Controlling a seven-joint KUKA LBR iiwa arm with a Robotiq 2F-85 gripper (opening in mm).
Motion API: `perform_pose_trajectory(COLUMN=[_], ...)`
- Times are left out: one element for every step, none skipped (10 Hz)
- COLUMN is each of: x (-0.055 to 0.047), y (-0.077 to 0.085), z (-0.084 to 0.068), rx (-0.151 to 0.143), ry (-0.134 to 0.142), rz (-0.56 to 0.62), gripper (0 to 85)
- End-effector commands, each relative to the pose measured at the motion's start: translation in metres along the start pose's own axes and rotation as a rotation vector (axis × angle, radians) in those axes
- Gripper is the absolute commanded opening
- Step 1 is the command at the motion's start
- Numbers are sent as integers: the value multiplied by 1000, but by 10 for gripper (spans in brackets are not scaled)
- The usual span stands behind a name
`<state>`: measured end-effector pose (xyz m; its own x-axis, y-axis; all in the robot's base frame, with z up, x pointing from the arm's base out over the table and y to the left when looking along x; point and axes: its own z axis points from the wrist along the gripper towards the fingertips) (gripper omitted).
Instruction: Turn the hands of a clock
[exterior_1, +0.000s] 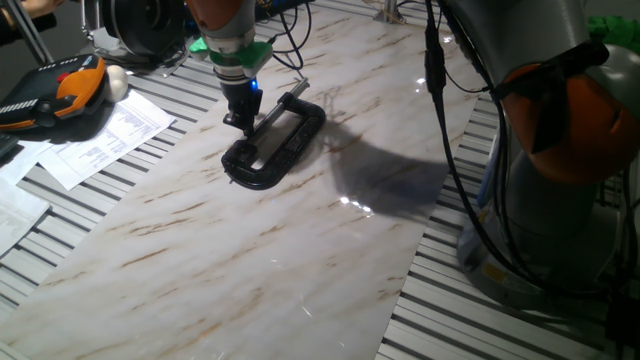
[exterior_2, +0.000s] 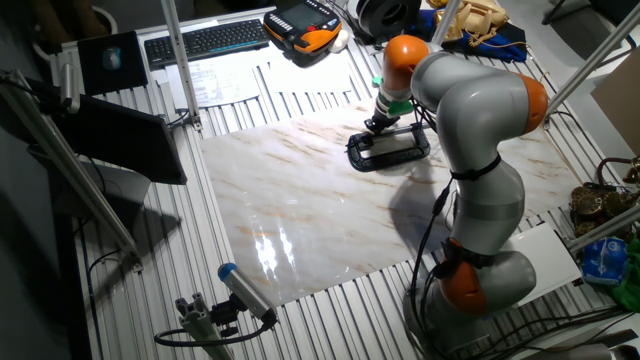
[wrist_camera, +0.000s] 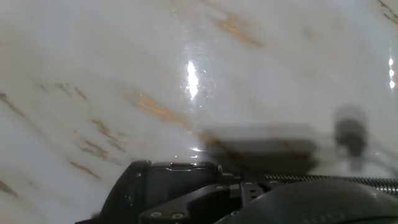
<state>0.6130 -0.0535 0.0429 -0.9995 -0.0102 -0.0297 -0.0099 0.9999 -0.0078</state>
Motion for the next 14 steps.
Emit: perform_pose_trajectory(x=[0,1,1,1,1,1,1,0,-3,-5,-7,-9,-12,-15], y=[0,-1,-1,-1,-1,-1,-1,-1,-1,0,1,2,3,4], z=[0,0,0,-1,-1,-1,0,0,0,-1,-2,-4,-10,-17], rx=[0,0,0,0,2,3,3,3,5,5,5,5,-3,2], ry=[0,0,0,0,-1,-1,-1,-6,-7,-7,-7,-6,2,11], rz=[0,0,0,0,0,0,0,2,3,5,5,6,8,9], gripper=[0,0,0,0,0,0,0,0,0,0,0,0,0,0])
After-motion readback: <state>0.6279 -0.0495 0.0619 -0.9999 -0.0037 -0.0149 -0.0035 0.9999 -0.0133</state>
